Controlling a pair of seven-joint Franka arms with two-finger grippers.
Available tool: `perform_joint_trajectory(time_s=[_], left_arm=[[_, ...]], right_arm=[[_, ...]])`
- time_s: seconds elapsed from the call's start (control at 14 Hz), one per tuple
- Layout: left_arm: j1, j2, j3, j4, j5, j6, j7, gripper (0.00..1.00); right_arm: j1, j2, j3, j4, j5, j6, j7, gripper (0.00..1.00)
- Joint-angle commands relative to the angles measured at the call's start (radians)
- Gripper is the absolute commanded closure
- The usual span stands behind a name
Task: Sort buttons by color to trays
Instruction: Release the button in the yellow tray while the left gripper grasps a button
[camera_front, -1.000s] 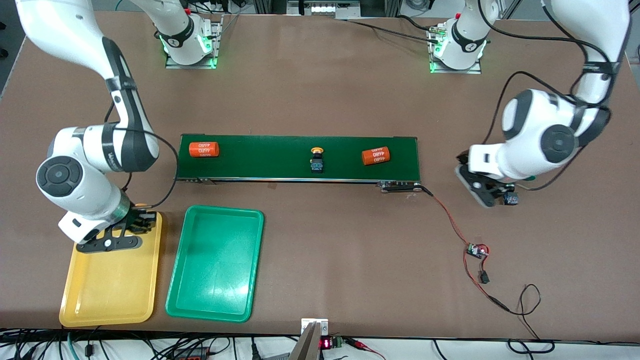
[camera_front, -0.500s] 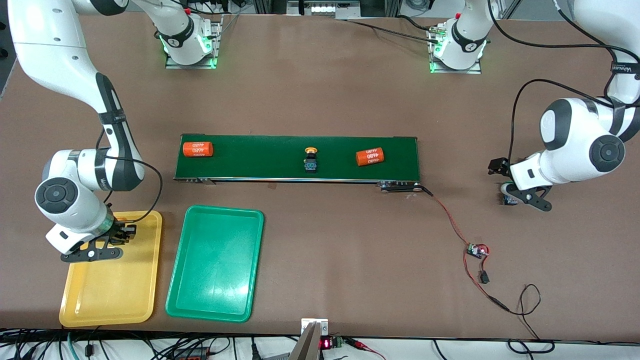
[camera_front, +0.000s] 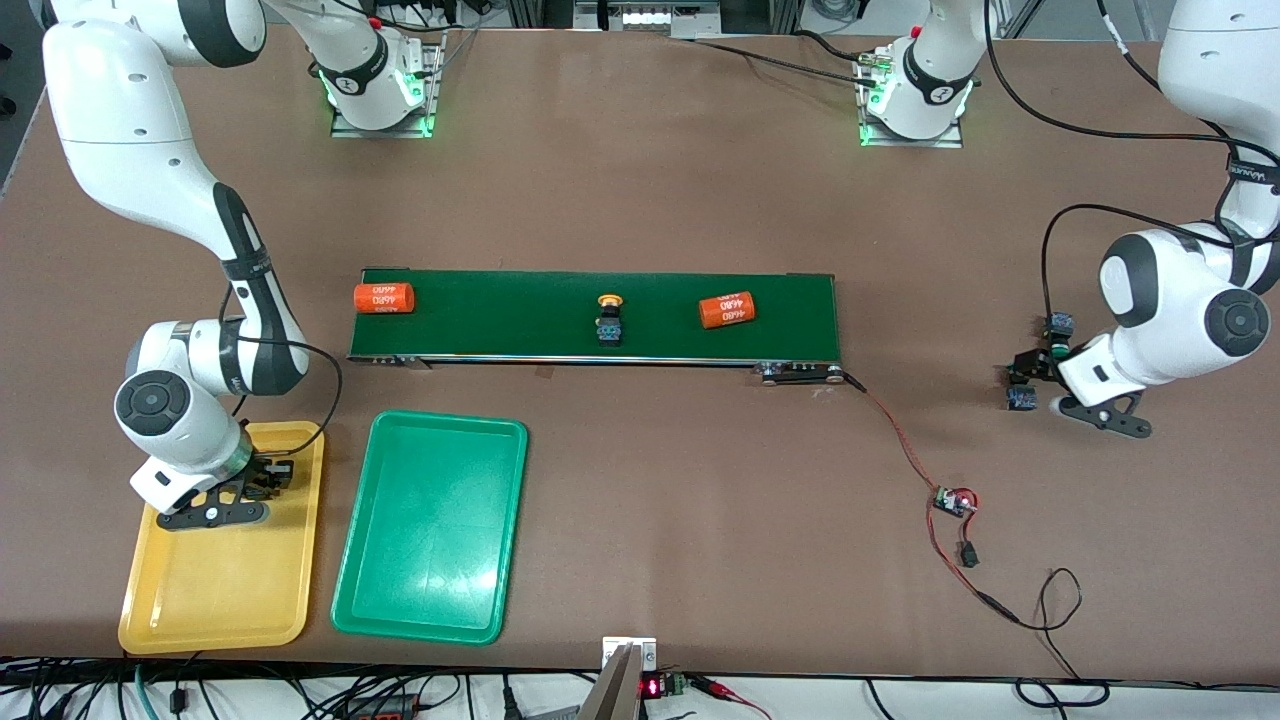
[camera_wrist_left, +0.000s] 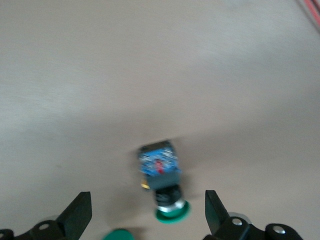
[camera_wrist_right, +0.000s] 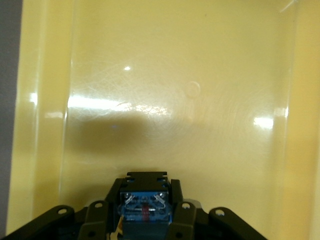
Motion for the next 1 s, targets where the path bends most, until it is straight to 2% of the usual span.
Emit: perform_joint_trajectory(time_s=[0.0, 0.07, 0.21, 0.43, 0.57, 0.71, 0.93], left_arm=[[-0.024, 0.039, 0.017, 0.008, 0.010, 0.079, -0.012, 0.00], [-0.024, 0.059, 0.017, 0.008, 0.010, 0.114, -0.006, 0.00], [-0.024, 0.065, 0.017, 0.010, 0.008, 0.163, 0.005, 0.00], [-0.024, 0.063, 0.017, 0.010, -0.006, 0.159, -0.058, 0.00], [-0.024, 0.068, 0.017, 0.001, -0.004, 0.157, -0.238, 0.00], [-0.024, 0.079, 0.017, -0.007, -0.004, 0.157, -0.288, 0.00], [-0.024, 0.114, 0.017, -0.013, -0.004, 0.159, -0.294, 0.00]], right_arm=[[-0.011, 0.009, 0.014, 0.029, -0.017, 0.001, 0.006, 0.11], [-0.009, 0.000, 0.014, 0.027, -0.015, 0.001, 0.000, 0.00], [0.015, -0.043, 0.014, 0.015, -0.006, -0.017, 0.006, 0.00], [0.059, -0.148, 0.014, -0.027, 0.001, -0.144, 0.061, 0.00], [0.099, -0.257, 0.014, -0.122, 0.003, -0.206, 0.129, 0.00], [0.164, -0.375, 0.014, -0.225, 0.017, -0.261, 0.184, 0.00], [0.227, -0.506, 0.014, -0.290, 0.190, -0.359, 0.196, 0.00]])
